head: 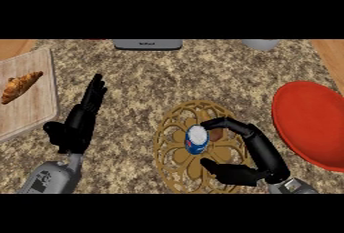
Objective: Pick the can from the placemat and place it in the bowl
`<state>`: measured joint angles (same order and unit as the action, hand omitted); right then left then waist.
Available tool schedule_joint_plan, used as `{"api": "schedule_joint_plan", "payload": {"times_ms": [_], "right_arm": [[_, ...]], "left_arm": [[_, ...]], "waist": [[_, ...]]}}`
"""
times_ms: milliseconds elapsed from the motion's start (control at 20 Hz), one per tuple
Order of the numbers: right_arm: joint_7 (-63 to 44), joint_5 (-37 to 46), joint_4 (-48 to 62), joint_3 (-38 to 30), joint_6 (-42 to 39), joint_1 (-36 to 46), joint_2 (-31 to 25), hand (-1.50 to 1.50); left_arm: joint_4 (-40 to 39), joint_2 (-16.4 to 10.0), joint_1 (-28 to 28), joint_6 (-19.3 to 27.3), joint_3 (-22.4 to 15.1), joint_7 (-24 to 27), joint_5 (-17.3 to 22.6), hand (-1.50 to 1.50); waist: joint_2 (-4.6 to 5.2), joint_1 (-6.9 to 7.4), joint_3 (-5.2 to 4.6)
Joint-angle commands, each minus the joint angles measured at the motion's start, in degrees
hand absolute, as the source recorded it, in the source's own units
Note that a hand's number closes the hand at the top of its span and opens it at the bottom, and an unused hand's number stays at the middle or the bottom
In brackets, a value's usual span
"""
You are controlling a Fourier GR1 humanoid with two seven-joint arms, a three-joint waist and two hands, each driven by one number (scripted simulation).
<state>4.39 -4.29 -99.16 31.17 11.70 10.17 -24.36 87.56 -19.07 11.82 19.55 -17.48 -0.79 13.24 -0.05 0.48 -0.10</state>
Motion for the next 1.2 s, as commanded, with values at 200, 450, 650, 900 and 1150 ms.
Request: {"api": "schedule_joint_plan", "payload": {"times_ms": [200,450,650,900,1150], "right_arm": [[11.1,4.2,-4.4,0.6,4.4,-5.4,6.7,-1.5],[-7.0,12.4,-14.5,-1.2,6.1,-2.2,1.7,-1.5],[-22.2,16.4,-15.1,-1.8,3.0,5.0,2.2,-1.5],[-35.3,11.2,-14.7,-3.5,-5.7,11.3,2.3,-1.5],[-43.3,13.0,-8.3,0.1,-9.6,15.3,5.4,-1.5]], "left_arm": [[2.7,0.9,-0.8,-0.9,0.1,-5.0,-0.9,0.0],[-4.8,4.3,-1.4,-2.0,1.3,2.0,-1.4,0.0],[-0.5,3.1,-1.7,-2.4,1.0,-1.8,-2.4,0.0],[-1.9,3.3,-2.5,-4.2,1.9,0.0,-2.5,0.0],[1.7,4.8,-3.8,-2.9,0.1,-1.5,-4.4,0.0]], "waist": [[-0.08,-0.63,0.11],[-0.05,-1.15,-0.01],[-0.08,-0.39,0.02],[0.02,-0.04,0.01],[0.01,0.28,0.05]]}}
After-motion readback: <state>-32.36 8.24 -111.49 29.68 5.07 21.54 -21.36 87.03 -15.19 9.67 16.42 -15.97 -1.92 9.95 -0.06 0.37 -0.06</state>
